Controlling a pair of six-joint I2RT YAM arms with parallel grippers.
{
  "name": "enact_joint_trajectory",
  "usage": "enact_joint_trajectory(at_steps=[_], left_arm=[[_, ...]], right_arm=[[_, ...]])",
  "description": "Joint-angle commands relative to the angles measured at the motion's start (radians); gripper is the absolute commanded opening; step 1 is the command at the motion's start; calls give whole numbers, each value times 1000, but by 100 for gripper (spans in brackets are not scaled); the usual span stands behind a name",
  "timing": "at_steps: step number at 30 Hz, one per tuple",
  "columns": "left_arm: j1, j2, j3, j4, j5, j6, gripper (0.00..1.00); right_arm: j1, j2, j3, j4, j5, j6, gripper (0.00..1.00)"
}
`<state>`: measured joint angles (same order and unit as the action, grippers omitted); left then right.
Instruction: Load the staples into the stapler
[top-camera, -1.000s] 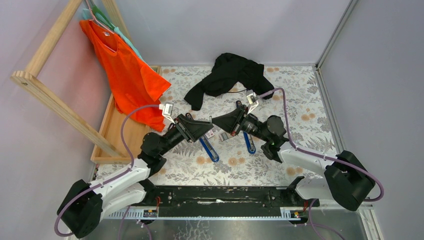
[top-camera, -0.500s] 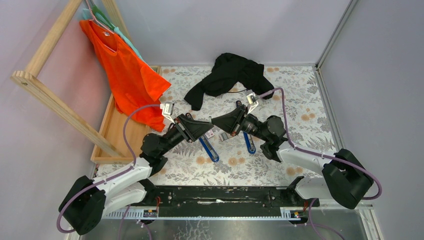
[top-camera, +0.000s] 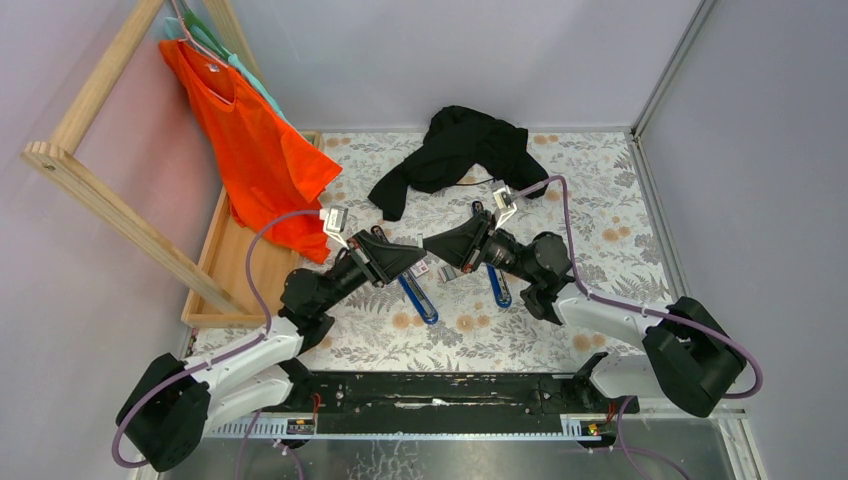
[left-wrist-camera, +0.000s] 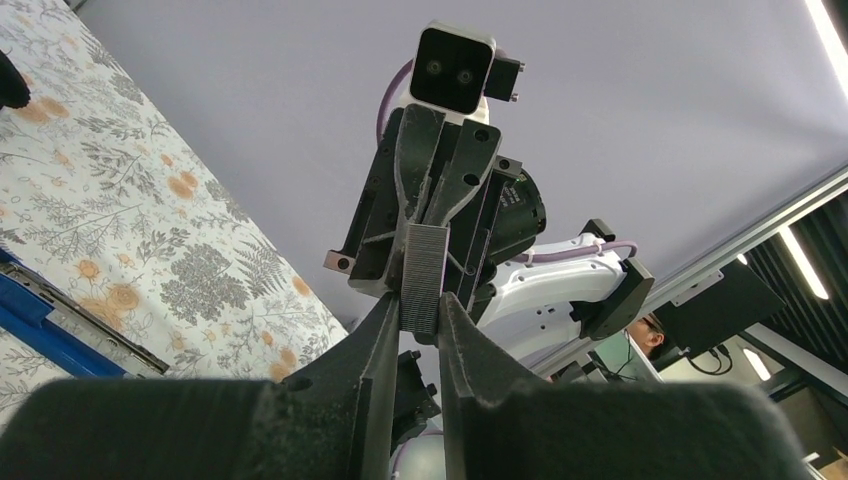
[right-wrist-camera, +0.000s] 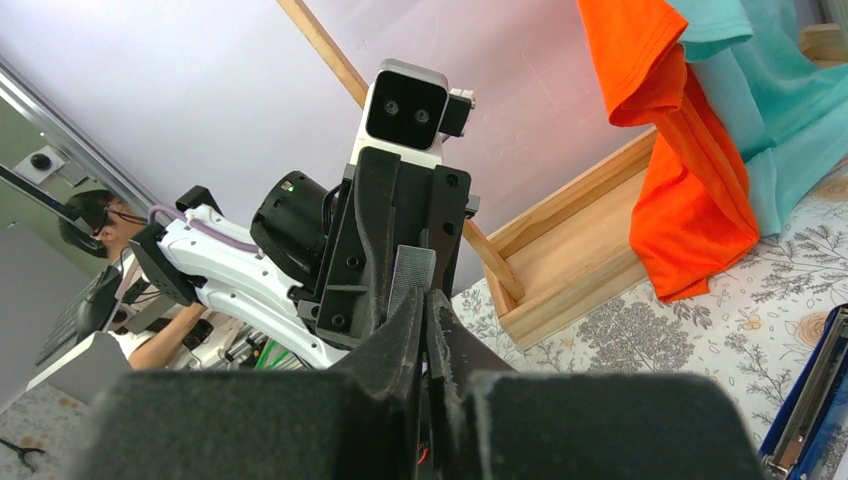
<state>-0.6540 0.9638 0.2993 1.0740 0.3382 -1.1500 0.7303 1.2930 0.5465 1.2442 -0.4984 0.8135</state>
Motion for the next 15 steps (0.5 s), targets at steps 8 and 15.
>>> enact_joint_trajectory(at_steps=[8, 15], left_arm=[[-1, -162, 47, -320, -4, 195, 21], [-1, -260, 186, -779, 2, 434, 21]], right_arm=[[-26, -171, -2, -247, 32, -210, 28], [-57, -250, 188, -787, -136, -562, 42]])
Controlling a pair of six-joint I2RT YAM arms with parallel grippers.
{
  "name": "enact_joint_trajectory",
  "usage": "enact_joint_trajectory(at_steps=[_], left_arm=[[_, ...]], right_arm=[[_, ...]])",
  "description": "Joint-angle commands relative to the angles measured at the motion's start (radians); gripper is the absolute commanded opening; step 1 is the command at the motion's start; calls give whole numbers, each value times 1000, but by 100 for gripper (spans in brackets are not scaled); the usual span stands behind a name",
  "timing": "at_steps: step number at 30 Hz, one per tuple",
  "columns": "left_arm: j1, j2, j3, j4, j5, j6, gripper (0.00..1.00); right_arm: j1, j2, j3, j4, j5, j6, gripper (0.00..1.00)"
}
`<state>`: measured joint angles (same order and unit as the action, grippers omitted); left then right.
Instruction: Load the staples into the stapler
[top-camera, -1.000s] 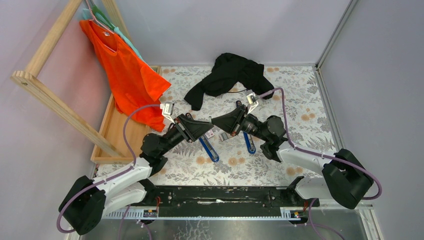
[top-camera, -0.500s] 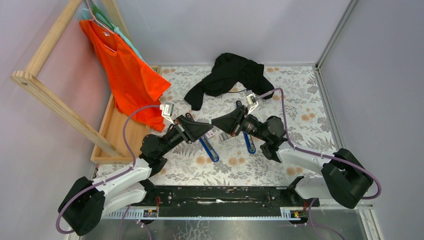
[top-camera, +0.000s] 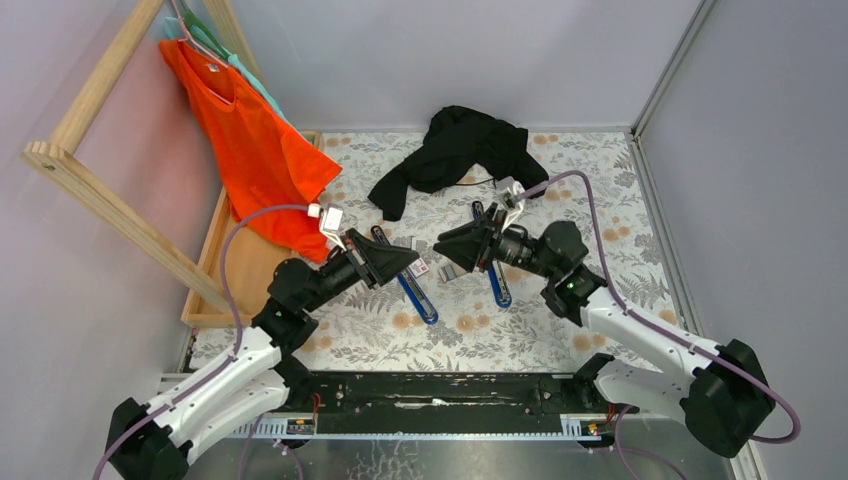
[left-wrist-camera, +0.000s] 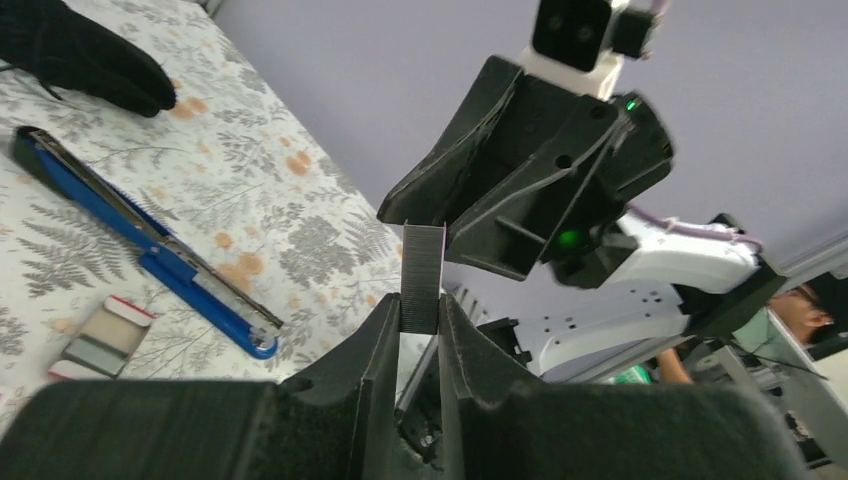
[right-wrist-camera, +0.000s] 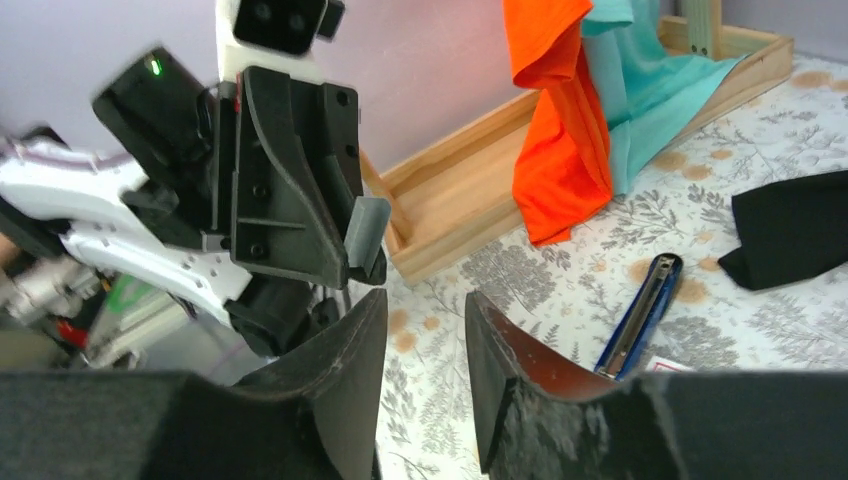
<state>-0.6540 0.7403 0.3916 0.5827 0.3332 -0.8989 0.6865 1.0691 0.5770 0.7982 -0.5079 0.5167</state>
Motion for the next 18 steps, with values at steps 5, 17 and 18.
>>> enact_joint_trajectory(at_steps=[5, 17, 18], left_arm=[[-1, -33, 222, -537, 47, 333, 21], [-1, 57, 409, -825, 226, 555, 20], [-1, 62, 417, -834, 237, 564, 20]], right_arm=[[-13, 40, 327, -595, -278, -430, 49], [-13, 224, 699, -1108, -484, -816, 64], [-13, 237, 721, -1139, -496, -845, 65]])
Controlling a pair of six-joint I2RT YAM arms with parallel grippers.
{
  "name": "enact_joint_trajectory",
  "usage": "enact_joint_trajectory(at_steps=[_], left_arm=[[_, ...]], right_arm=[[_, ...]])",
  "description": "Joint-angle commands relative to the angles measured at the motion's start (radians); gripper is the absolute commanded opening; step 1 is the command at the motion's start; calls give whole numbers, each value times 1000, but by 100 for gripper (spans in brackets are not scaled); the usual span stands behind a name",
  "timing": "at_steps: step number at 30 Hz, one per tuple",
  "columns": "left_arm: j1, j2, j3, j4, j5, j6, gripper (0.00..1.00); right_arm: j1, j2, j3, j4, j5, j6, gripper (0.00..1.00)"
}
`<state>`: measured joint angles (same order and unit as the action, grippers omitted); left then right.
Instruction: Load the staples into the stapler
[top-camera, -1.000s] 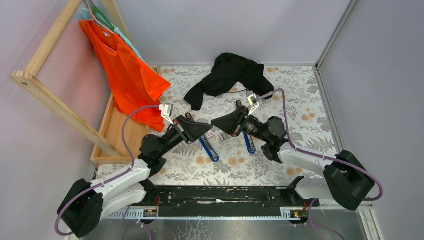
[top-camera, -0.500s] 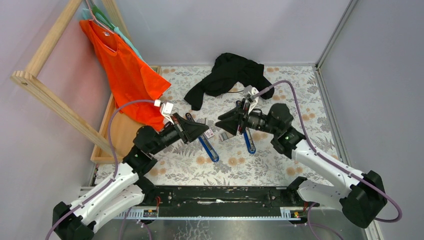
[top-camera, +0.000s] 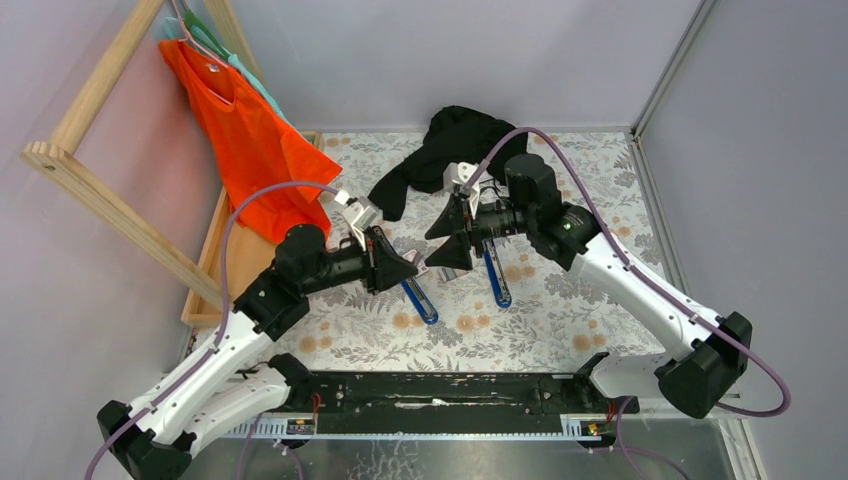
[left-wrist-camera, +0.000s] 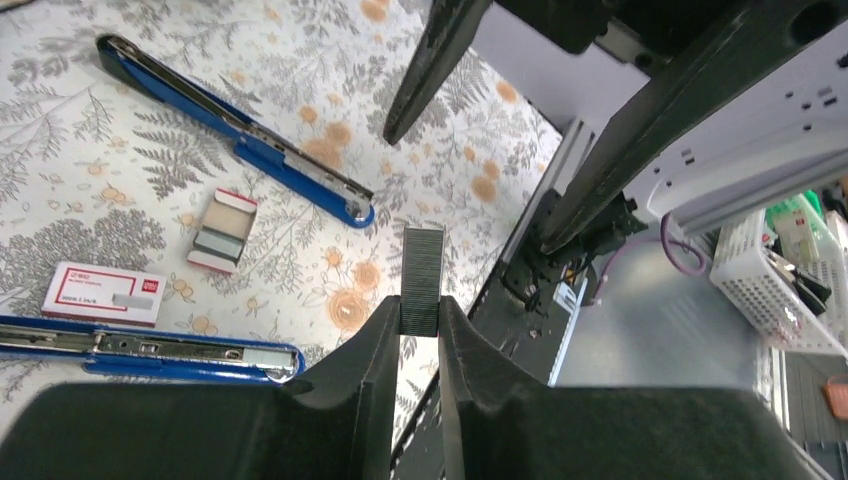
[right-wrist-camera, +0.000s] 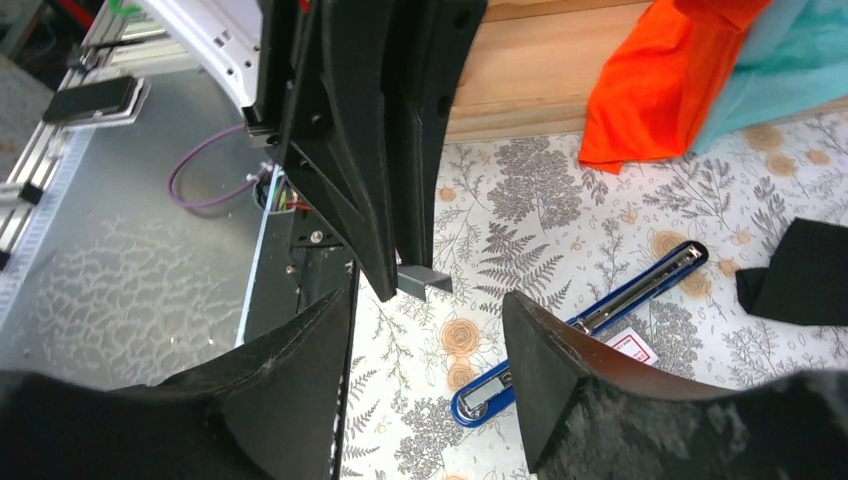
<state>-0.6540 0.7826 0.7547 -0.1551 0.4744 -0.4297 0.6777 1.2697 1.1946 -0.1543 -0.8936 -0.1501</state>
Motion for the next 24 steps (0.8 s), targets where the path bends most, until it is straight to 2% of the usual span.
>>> enact_joint_trajectory(at_steps=[1, 7, 24], left_arm=[[-1, 25, 63, -102, 103, 102, 20], [-1, 41, 90, -117, 135, 121, 20], [-1, 75, 100, -121, 152, 127, 20]], right_arm=[[-4, 51, 122, -216, -125, -212, 66], [-4, 147, 230, -381, -197, -354, 66], [9, 205, 253, -425, -235, -395, 56]])
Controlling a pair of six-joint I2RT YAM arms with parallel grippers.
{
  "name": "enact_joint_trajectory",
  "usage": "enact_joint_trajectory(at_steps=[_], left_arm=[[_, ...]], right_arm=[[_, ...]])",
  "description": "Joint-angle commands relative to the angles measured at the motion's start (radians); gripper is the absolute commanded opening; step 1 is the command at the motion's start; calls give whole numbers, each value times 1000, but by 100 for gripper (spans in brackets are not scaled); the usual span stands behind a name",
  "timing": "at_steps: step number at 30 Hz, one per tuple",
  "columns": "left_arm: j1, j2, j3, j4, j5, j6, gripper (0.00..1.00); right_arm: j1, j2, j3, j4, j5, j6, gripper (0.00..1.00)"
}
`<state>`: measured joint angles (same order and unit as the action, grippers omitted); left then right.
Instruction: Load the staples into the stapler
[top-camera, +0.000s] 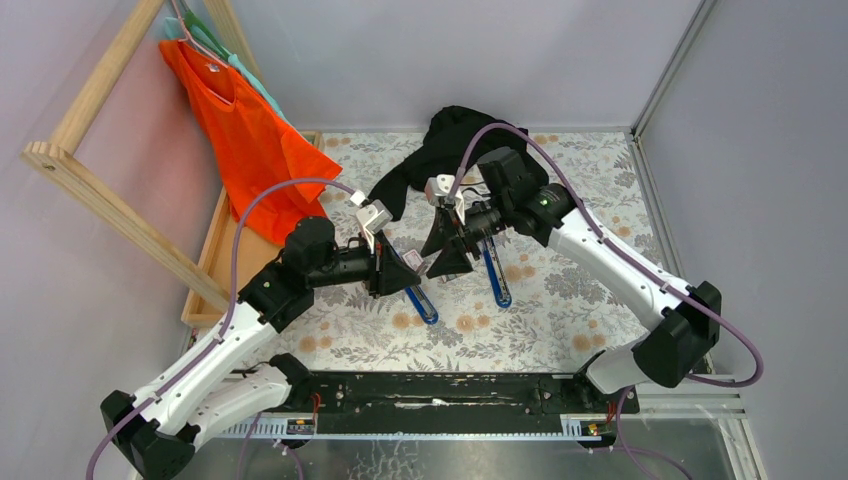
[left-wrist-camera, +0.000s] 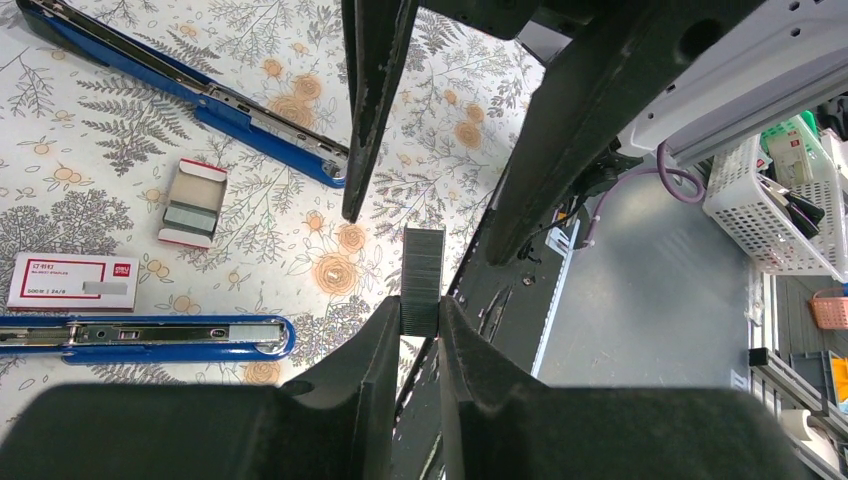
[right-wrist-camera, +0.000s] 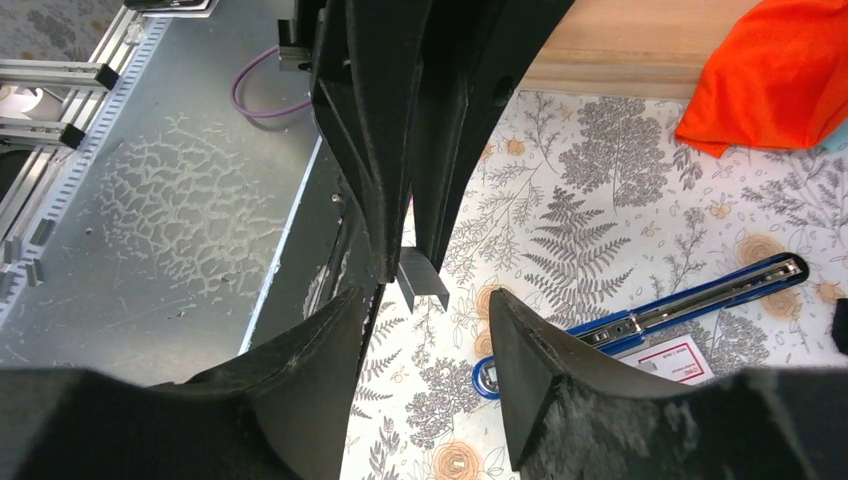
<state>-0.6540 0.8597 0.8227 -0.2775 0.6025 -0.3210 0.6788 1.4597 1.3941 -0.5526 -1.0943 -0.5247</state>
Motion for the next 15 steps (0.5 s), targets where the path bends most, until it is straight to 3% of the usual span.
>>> enact_joint_trajectory(at_steps=[1, 15], left_arm=[[-1, -1, 32, 1, 26, 17, 19], [-1, 1, 27, 2, 29, 20, 19]], right_arm=[[9, 18, 55, -28, -33, -20, 55], [28, 40, 77, -57, -37, -25, 47]])
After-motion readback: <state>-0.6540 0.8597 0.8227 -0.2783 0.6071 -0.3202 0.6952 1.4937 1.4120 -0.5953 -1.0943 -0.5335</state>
